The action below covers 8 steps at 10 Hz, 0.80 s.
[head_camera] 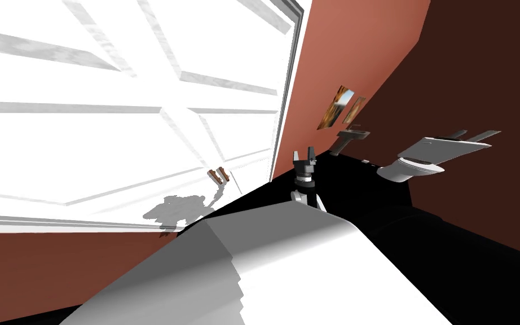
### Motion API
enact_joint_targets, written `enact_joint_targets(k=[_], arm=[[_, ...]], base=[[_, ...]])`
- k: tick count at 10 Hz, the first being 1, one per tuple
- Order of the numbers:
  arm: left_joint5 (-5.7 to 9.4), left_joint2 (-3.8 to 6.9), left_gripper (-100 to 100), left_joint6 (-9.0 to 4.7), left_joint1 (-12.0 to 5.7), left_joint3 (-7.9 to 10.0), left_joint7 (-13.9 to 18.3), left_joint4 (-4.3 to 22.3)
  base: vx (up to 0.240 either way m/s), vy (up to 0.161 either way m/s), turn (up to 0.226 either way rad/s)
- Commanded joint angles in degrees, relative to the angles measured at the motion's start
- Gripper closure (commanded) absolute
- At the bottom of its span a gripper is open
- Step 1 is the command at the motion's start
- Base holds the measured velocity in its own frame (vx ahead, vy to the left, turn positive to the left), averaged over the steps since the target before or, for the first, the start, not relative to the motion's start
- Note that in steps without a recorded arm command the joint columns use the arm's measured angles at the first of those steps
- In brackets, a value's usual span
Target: Push the door open
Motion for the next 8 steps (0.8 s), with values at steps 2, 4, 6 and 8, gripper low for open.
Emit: enact_joint_targets(k=[2, 4, 6, 8], arm=[[0.18, 0.81, -100, -0.25, -0.1, 0.28, -0.16, 0.28], [0.39, 1.56, -100, -0.73, -0.2, 0.64, -0.23, 0.37], [0.64, 2.42, -100, -1.26, -0.31, 1.06, -0.31, 0.48], [0.88, 3.13, -100, -1.77, -0.41, 1.44, -0.38, 0.57]], base=[[-0.202, 0.048, -0.005], [-0.251, 0.053, -0.018], [-0.24, 0.08, -0.026], [-0.241, 0.077, -0.022]])
